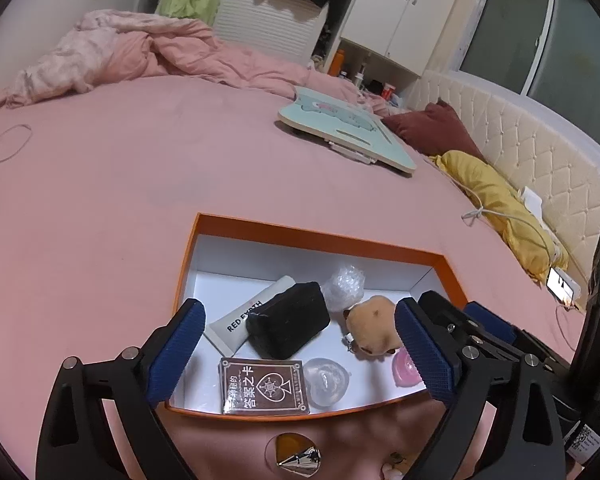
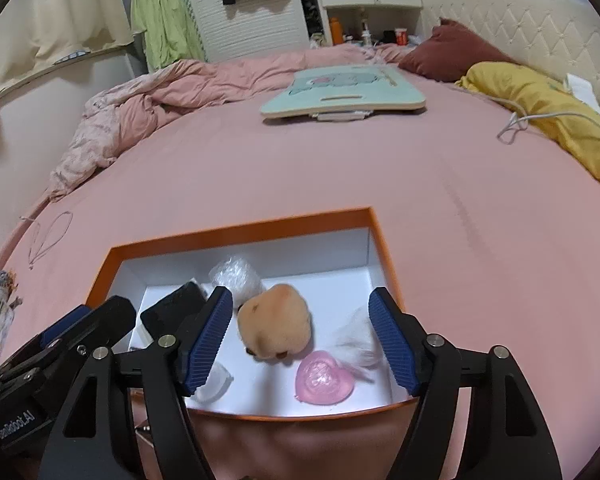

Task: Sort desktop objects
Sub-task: 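Open both grippers to release the items into the box, then withdraw both grippers from the box toward the silver cone and figurine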

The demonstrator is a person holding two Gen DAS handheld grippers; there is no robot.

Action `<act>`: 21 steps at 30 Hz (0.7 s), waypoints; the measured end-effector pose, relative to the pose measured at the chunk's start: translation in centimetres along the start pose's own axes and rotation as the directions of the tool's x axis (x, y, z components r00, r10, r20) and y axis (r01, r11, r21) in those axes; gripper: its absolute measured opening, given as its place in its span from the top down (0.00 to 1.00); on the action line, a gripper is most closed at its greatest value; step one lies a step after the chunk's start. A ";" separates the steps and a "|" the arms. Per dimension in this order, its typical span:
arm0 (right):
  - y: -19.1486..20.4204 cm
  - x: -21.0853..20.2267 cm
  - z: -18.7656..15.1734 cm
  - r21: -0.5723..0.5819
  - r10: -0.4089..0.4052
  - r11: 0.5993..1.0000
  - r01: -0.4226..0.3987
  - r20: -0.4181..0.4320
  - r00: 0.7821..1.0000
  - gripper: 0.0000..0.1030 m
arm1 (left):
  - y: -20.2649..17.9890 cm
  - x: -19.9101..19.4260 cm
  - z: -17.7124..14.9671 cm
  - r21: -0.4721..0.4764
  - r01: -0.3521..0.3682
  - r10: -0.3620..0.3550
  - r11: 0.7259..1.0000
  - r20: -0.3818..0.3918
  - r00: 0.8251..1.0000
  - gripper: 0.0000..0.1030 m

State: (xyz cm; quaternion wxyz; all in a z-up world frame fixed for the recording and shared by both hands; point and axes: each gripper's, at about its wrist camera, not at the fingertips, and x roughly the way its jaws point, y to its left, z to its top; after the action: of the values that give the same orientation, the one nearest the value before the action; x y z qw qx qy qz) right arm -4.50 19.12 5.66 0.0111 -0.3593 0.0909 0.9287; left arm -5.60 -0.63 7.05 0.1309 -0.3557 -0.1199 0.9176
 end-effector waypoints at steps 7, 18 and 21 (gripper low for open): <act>0.0 -0.6 0.2 -0.016 -0.017 1.000 0.017 0.040 0.999 0.30 | -0.6 -1.0 -0.1 0.019 -0.004 0.004 1.000 0.014 1.000 0.05; -0.3 -3.6 -1.1 -0.012 -0.040 0.999 0.040 0.058 0.998 0.30 | -1.9 -5.1 -2.4 0.071 -0.061 0.056 0.996 0.076 0.996 0.02; -0.5 -5.1 -1.9 -0.005 -0.038 0.999 0.039 0.053 0.998 0.30 | -1.7 -6.5 -3.7 0.056 -0.101 0.097 0.993 0.083 0.992 0.02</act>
State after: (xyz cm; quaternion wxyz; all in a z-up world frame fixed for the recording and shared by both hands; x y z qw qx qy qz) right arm 0.56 19.52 7.59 0.0301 -0.3365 0.0806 0.9378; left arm 1.82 -0.66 8.98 0.0909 -0.3201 -0.0797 0.9397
